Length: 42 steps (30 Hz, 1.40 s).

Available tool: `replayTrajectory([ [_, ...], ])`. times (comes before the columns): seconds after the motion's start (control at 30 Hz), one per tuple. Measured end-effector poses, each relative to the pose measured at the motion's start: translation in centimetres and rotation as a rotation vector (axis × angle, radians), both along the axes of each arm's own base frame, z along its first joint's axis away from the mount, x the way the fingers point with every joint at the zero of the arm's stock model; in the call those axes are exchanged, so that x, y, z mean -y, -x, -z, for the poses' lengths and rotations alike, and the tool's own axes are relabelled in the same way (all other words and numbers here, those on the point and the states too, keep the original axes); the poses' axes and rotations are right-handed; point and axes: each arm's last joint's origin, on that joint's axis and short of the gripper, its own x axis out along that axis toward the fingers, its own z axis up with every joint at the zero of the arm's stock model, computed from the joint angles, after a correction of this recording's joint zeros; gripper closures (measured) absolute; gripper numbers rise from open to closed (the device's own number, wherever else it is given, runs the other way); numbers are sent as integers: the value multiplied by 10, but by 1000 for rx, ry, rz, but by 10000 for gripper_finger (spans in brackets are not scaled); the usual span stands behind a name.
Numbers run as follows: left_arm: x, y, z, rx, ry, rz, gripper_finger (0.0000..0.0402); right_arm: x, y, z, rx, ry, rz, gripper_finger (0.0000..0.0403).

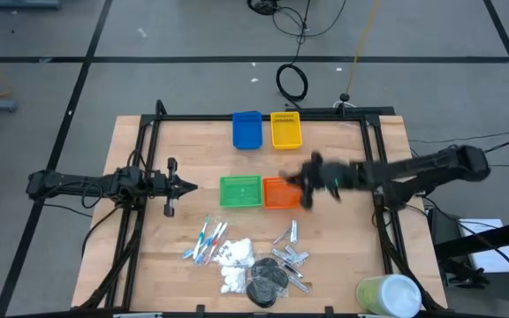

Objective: Pick & Place Travel size toiletries
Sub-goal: Put the nail cutter into the yellow bin

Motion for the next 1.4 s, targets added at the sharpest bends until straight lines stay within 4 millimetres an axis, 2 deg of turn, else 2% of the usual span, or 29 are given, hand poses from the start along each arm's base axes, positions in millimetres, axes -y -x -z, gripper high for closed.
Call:
replayTrajectory([
  [0.1, 0, 0, 0, 0, 0, 0, 396, 61, 7, -1, 11, 25, 170, 359],
  [0.2, 0, 0, 0, 0, 0, 0, 396, 112, 23, 5, 10, -1, 310, 357],
  [0.3, 0, 0, 0, 0, 0, 0, 396, 149, 30, 18, 53, -88, 340, 357],
  [0.37, 0, 0, 0, 0, 0, 0, 396, 162, 27, 30, 82, -154, 296, 358],
  [0.53, 0, 0, 0, 0, 0, 0, 396, 178, 7, 57, 54, -195, 244, 358],
  [0.73, 0, 0, 0, 0, 0, 0, 396, 195, -12, 76, -7, -196, 238, 355],
  [1.07, 0, 0, 0, 0, 0, 0, 396, 198, -12, 77, -66, -118, 272, 347],
  [1.4, 0, 0, 0, 0, 0, 0, 396, 198, -12, 77, -70, -113, 267, 334],
])
